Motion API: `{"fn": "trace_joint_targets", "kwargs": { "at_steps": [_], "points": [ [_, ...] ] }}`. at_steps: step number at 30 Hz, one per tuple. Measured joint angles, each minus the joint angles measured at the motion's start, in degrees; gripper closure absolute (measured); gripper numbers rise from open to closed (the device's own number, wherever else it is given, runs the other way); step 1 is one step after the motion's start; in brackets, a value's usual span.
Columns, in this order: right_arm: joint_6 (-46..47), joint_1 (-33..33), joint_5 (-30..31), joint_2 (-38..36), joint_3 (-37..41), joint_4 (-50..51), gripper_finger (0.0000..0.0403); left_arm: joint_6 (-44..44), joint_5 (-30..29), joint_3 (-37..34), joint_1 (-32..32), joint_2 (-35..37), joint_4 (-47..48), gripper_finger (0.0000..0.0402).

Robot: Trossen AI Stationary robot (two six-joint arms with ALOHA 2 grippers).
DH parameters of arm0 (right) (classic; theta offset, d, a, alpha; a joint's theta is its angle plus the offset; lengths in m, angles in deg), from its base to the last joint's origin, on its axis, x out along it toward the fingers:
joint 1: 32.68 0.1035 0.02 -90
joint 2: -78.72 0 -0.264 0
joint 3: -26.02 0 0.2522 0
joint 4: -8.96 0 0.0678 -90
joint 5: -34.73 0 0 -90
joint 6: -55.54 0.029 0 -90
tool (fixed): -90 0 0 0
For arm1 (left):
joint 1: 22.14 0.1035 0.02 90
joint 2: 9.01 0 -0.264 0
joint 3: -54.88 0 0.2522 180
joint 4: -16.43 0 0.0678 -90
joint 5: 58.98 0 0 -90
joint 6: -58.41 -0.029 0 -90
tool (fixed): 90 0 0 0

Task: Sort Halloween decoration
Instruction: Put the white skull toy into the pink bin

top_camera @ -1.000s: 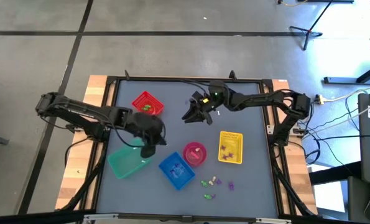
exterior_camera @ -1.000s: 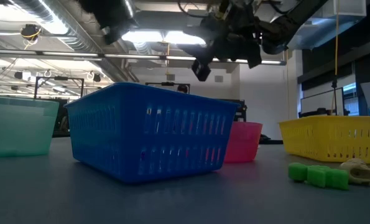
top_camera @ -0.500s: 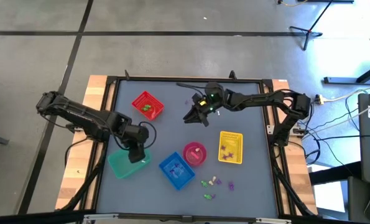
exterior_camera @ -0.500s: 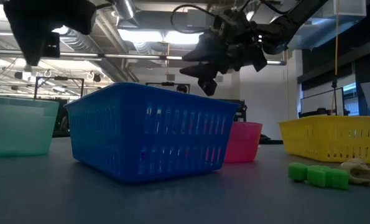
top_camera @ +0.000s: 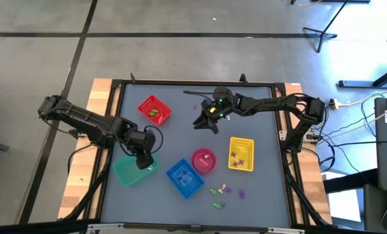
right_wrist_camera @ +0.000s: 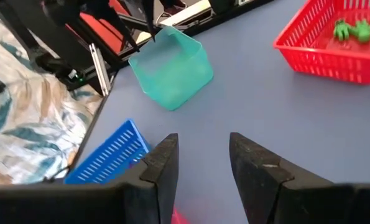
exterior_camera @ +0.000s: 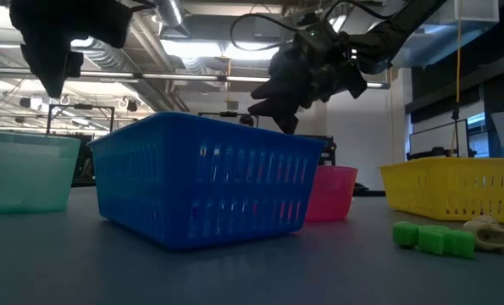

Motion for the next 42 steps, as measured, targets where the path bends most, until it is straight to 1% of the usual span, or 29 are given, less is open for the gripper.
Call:
{"fn": "trace_joint_targets", "kwargs": {
  "at_steps": [3, 5, 7, 9, 11, 13, 15, 17, 20, 23, 27, 37, 42],
  "points": [
    [-2.49, -0.76, 0.04, 0.00, -0.81, 1.41, 0.0262, -0.02, -0.26, 0.00, 0.00, 0.00, -0.04, 0.0246],
    [-4.73, -1.57, 0.07, 0.02, -2.61, 4.14, 0.0262, -0.02, -1.34, 0.00, 0.00, -0.01, -0.12, 0.0233],
    [-8.23, -2.57, 0.65, 0.02, -5.37, 8.78, 0.0262, -0.02, -2.72, 0.00, 0.00, -0.02, -0.33, 0.0223],
    [-13.29, -3.48, 2.69, 0.02, -8.84, 15.80, 0.0262, -0.02, -3.27, 0.00, 0.07, -0.02, -0.54, 0.0218],
    [-20.08, -4.06, 7.09, 0.02, -12.69, 24.19, 0.0262, -0.02, -4.13, 0.00, 0.04, -0.02, -0.54, 0.0217],
    [-28.49, -4.10, 13.38, 0.02, -16.07, 31.90, 0.0262, -0.03, -5.40, 0.00, 0.02, -0.02, -0.56, 0.0218],
    [-36.36, -4.04, 20.53, 0.02, -18.33, 37.47, 0.0262, -0.03, -6.27, 0.00, 0.06, -0.02, -0.59, 0.0221],
    [-41.17, -4.00, 26.56, 0.02, -19.76, 40.62, 0.0262, -0.04, -7.08, 0.00, 0.04, -0.02, -0.62, 0.0223],
    [-46.70, -4.01, 31.21, 0.02, -20.02, 42.33, 0.0262, -0.04, -8.20, 0.00, 0.04, -0.02, -0.67, 0.0223],
    [-52.35, -4.03, 32.66, 0.62, -20.02, 44.85, 0.0262, -0.04, -8.89, 0.00, 0.04, -0.02, -0.68, 0.0223],
    [-57.87, -4.02, 32.50, 2.66, -20.00, 48.15, 0.0262, -0.04, -8.91, 0.00, 0.04, -0.02, -0.85, 0.0224],
    [-62.49, -4.00, 32.50, 10.06, -20.00, 50.02, 0.0262, -0.04, -8.93, 0.00, 0.04, -0.02, -1.48, 0.0224],
    [-65.75, -3.96, 32.47, 12.04, -20.00, 51.13, 0.0262, -0.06, -8.93, 0.00, 0.04, -0.02, -1.85, 0.0224]
  ]
}}
